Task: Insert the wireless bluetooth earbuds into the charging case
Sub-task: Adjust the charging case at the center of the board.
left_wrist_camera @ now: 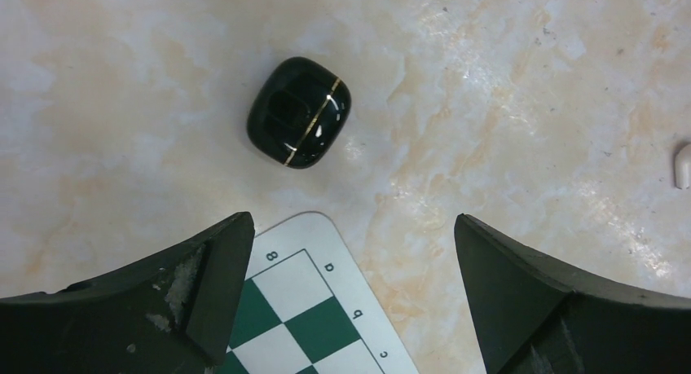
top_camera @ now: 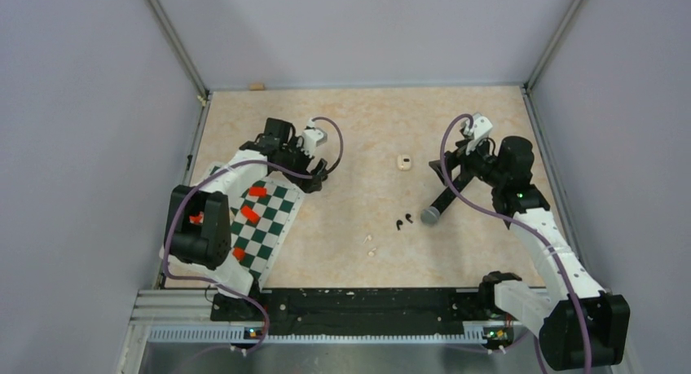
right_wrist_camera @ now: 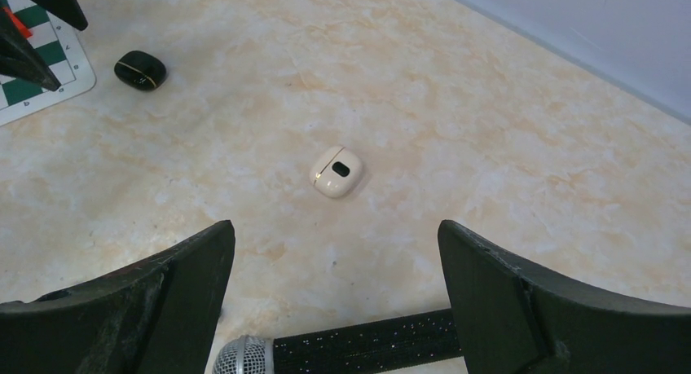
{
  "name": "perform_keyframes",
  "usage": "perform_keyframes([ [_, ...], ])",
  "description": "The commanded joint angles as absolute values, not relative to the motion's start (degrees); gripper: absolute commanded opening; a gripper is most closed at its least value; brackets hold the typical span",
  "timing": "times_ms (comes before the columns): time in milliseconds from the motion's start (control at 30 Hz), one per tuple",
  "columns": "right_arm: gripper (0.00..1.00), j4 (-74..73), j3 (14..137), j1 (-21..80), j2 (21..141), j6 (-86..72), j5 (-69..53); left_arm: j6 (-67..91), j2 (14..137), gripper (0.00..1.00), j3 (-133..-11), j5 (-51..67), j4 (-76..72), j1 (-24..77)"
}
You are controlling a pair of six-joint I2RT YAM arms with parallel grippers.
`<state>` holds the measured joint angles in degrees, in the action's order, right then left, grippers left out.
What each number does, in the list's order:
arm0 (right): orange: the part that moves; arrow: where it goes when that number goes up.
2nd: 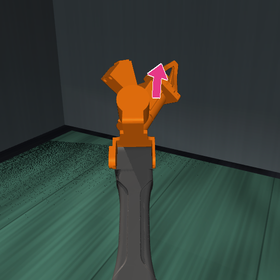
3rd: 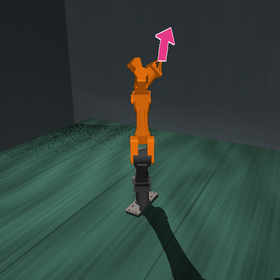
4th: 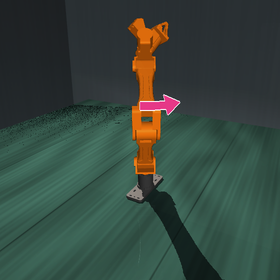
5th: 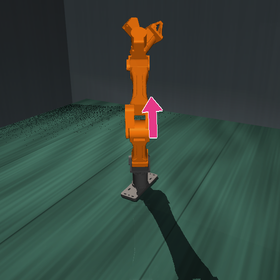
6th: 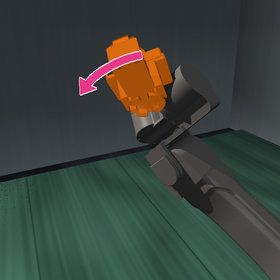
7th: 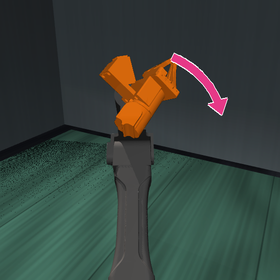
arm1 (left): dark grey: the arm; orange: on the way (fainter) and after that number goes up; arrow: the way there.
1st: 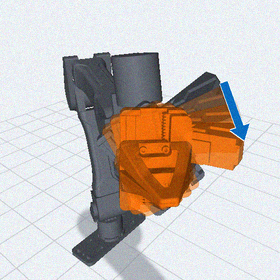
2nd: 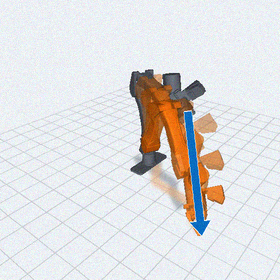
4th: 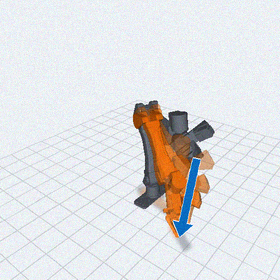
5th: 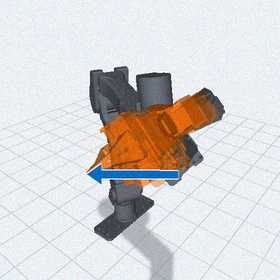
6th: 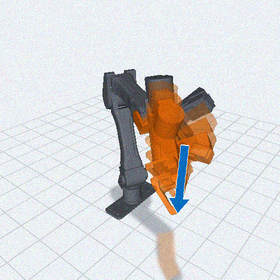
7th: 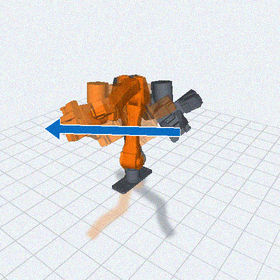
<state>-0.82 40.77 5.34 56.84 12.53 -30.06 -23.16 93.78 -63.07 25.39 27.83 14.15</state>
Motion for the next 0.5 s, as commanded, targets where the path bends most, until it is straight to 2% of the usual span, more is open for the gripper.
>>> perform_keyframes([
  [0,0.93,1.9,40.4,4.7,54.8,13.6,-31.1,-22.8,91.8,0.99,-63.6,20.0,23.0,13.6],
  [167,0.93,1.9,40.3,4.7,55.1,13.4,-31.7,-21.4,94.4,0.99,-65.9,14.7,21.1,13.6],
  [467,0.93,2.0,40.3,4.7,54.8,13.5,-31.5,-21.1,103.2,0.99,-72.1,13.0,21.4,13.6],
])
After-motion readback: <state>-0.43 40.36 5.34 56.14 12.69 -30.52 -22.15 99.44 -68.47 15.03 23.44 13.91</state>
